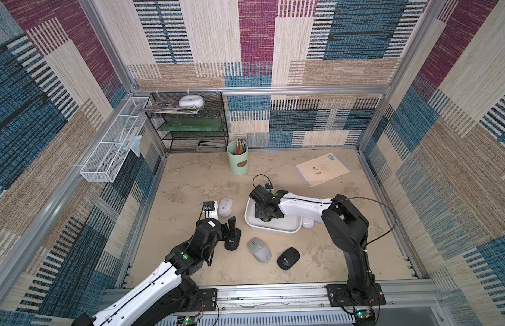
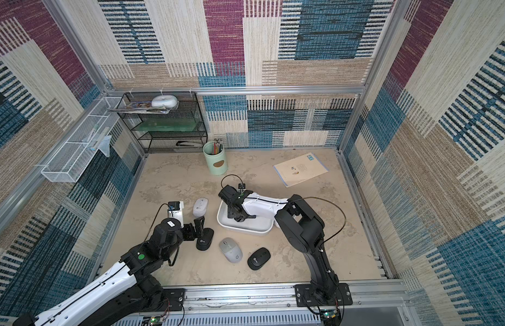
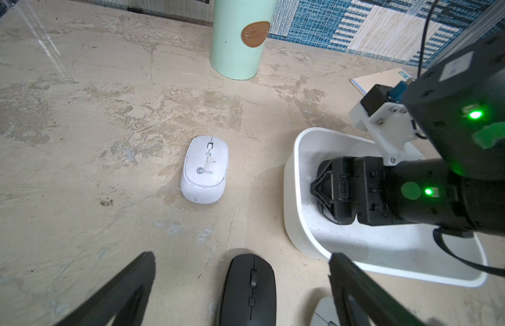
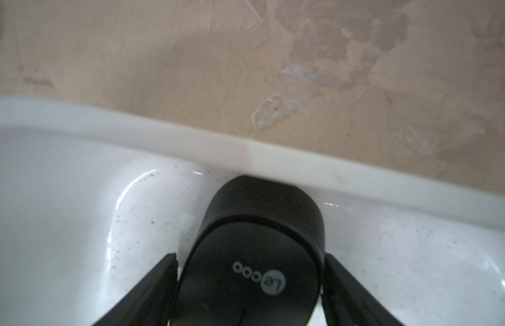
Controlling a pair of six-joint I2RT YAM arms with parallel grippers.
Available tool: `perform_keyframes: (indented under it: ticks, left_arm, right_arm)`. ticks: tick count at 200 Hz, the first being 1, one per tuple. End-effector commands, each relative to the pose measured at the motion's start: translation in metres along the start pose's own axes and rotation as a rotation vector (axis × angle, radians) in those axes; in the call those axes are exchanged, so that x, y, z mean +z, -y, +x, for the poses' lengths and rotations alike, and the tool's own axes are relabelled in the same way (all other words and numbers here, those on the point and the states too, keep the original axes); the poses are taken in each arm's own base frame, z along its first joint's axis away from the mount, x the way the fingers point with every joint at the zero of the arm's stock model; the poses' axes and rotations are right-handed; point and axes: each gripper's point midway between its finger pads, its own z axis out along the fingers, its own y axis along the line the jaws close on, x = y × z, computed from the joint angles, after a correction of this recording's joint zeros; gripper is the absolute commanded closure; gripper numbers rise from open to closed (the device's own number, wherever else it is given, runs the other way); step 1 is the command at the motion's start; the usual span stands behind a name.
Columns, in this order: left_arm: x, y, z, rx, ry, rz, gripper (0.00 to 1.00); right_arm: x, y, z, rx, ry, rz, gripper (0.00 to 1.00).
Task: Take out the mouse from the storage box
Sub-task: Pick up the mouse from the storage box.
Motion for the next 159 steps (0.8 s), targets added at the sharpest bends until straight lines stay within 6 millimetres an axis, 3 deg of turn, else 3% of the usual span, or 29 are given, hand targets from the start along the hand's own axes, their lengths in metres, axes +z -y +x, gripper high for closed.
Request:
perform_keyframes:
  ticks: [1,50,110,159]
  left_arm:
    - [0.001,0.000,-0.001,0.000,0.007,-0.003,0.00]
    - [0.001,0.000,-0.002,0.000,0.008,-0.005,0.00]
    - [0.003,0.000,-0.001,0.003,0.005,-0.008,0.00]
    - [0.004,0.000,-0.001,0.005,0.004,-0.009,0.00]
  right_arm:
    - [-0.005,0.014,0.001,0.006,0.014,0.049,0.21]
    - [-0.003,0.003,0.005,-0.001,0.000,-0.019,0.13]
    - [0.008,-0.006,0.004,-0.037,-0.015,-0.014,0.23]
    - [0.002,0.001,0.003,-0.035,0.004,-0.004,0.41]
